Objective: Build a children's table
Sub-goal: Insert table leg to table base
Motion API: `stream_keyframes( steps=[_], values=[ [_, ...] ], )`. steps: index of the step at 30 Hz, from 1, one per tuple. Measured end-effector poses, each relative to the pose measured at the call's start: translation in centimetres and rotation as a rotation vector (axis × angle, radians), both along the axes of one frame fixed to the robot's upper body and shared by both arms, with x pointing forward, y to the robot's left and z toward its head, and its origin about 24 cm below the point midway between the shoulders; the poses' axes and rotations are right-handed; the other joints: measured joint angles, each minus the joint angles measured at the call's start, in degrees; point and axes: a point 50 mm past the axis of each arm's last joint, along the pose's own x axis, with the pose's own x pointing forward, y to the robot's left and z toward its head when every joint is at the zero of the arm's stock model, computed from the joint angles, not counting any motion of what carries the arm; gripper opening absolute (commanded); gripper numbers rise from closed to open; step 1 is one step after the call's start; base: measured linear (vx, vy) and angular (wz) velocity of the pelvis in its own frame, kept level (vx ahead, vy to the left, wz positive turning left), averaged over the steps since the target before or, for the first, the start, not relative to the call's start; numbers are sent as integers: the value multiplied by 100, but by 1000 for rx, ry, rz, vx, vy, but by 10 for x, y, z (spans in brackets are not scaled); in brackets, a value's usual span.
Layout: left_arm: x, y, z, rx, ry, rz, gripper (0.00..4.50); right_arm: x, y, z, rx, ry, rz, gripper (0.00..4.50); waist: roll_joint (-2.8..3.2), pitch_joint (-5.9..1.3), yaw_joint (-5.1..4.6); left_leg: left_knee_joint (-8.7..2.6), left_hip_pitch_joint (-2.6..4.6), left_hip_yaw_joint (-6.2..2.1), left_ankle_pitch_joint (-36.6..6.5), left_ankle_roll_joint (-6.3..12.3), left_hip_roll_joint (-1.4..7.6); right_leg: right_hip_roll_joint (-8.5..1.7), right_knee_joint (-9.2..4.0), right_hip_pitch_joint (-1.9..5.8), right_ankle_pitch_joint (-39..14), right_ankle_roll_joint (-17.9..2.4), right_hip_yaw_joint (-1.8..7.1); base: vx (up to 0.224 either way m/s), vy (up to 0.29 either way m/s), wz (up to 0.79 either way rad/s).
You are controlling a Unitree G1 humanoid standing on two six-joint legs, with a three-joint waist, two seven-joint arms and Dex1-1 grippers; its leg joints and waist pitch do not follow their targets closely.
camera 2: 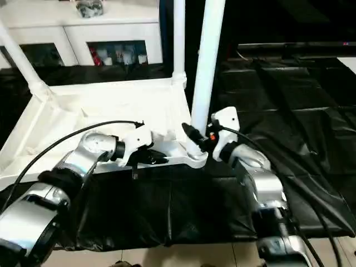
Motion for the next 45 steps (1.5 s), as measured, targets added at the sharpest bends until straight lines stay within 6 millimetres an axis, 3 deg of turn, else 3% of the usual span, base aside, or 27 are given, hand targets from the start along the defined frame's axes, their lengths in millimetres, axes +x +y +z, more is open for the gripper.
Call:
stream_keyframes(
  steps=[5, 11, 28, 40, 45],
  values=[
    [-1, 2, 1, 18, 13, -9, 0, -1, 1, -1, 12, 13, 38, 187, -74, 1, 9, -2, 5, 1, 0, 0, 9, 8, 0, 0, 0, 0, 0, 0, 0, 0],
    [-1, 3, 3, 49, 10, -18, 0, -3, 4, -3, 10, 15, 93, 187, -105, -1, 3, -2, 12, 1, 0, -2, 11, 10, 5, 4, 0, 0, 2, 0, 0, 0],
    [-2, 9, 7, 65, 58, -40, 0, -12, -5, -9, 13, 43, 99, 187, -110, 0, 18, -2, 13, 2, -1, -4, 14, 14, 6, 3, 0, 0, 5, 0, 0, 0],
    [-3, 7, 5, 52, 53, -24, 0, -22, -15, -28, 261, 45, -46, 187, -103, -2, 62, -3, 13, 2, -5, -10, 16, 15, 4, 4, 0, -1, 4, 0, 0, 0],
    [-3, 5, 4, 49, 50, -15, 0, -28, -14, -36, 289, -5, -90, 187, -97, -6, 75, -2, 16, 3, -16, -30, 15, 12, 3, 10, 2, -4, 2, 0, 0, 0]
  ],
)
